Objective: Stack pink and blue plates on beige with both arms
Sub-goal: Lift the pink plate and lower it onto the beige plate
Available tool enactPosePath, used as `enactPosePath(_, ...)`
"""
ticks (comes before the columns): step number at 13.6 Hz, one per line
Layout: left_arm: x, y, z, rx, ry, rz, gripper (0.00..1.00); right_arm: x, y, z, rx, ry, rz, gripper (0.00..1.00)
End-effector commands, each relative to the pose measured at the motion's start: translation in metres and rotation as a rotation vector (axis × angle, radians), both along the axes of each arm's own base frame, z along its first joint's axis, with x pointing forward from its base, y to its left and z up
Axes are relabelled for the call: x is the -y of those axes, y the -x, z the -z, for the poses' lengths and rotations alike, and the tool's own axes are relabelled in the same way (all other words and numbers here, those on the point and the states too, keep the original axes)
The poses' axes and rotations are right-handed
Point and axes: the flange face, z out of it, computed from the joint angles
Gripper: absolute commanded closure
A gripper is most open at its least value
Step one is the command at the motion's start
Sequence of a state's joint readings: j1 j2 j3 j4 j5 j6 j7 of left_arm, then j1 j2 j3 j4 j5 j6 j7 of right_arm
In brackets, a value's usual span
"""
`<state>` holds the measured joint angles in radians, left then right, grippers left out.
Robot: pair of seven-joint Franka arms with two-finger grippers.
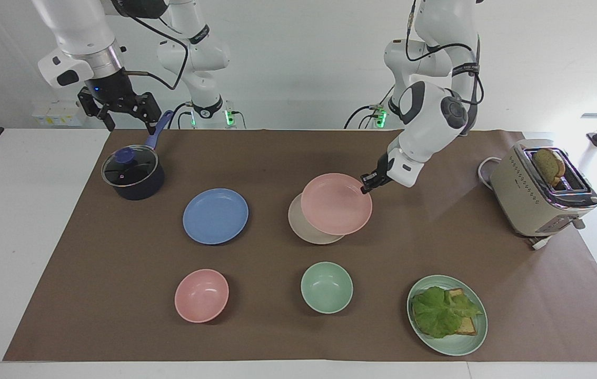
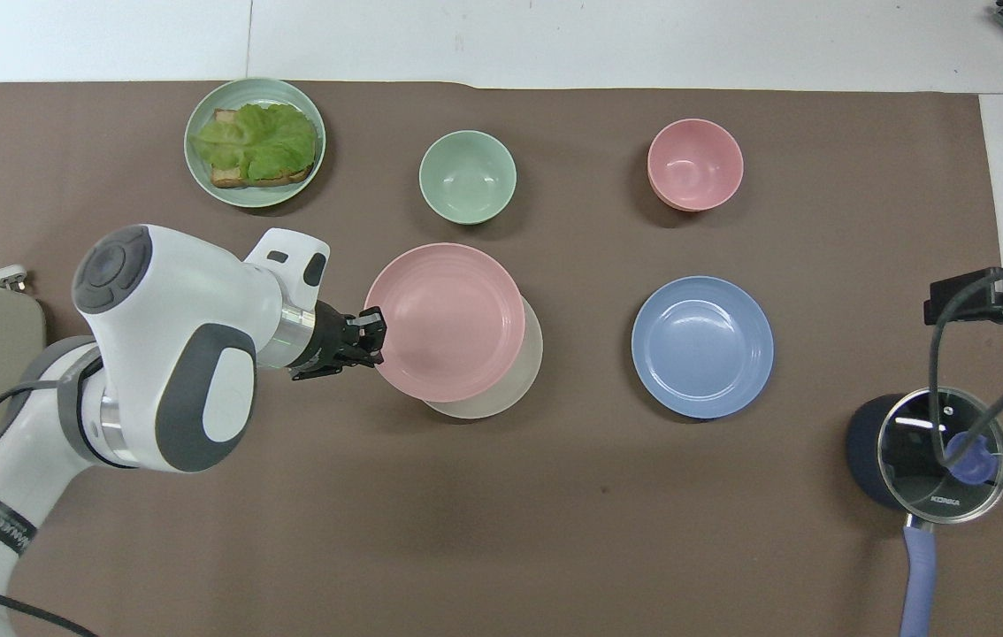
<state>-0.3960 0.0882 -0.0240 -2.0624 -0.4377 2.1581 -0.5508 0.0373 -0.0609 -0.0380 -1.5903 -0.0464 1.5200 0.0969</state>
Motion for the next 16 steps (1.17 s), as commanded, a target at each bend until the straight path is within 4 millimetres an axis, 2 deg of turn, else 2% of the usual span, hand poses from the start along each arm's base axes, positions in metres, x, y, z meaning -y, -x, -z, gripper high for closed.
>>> enactPosePath(1, 0.002, 0.014, 0.022, 0.009, -0.001, -0.036, 1.0, 0.003, 0.004, -0.005, 0.01, -0.018, -0.008, 0.0)
enactPosePath(3, 0.017, 0.018, 0.037, 0.02, -0.009, -0.02, 1.0, 0.003, 0.004, -0.005, 0.01, -0.018, -0.008, 0.0)
enactPosePath(9, 0.022, 0.019, 0.039, 0.019, -0.01, -0.017, 1.0, 0.003, 0.004, -0.005, 0.01, -0.018, -0.01, 0.0)
enactPosePath(10, 0.021, 0.018, 0.047, 0.014, -0.016, -0.019, 1.0, 0.003, 0.004, -0.005, 0.01, -0.018, -0.01, 0.0)
enactPosePath(16, 0.02, 0.011, 0.057, 0.038, -0.019, -0.028, 1.0, 0.003, 0.004, -0.005, 0.01, -0.018, -0.01, 0.0)
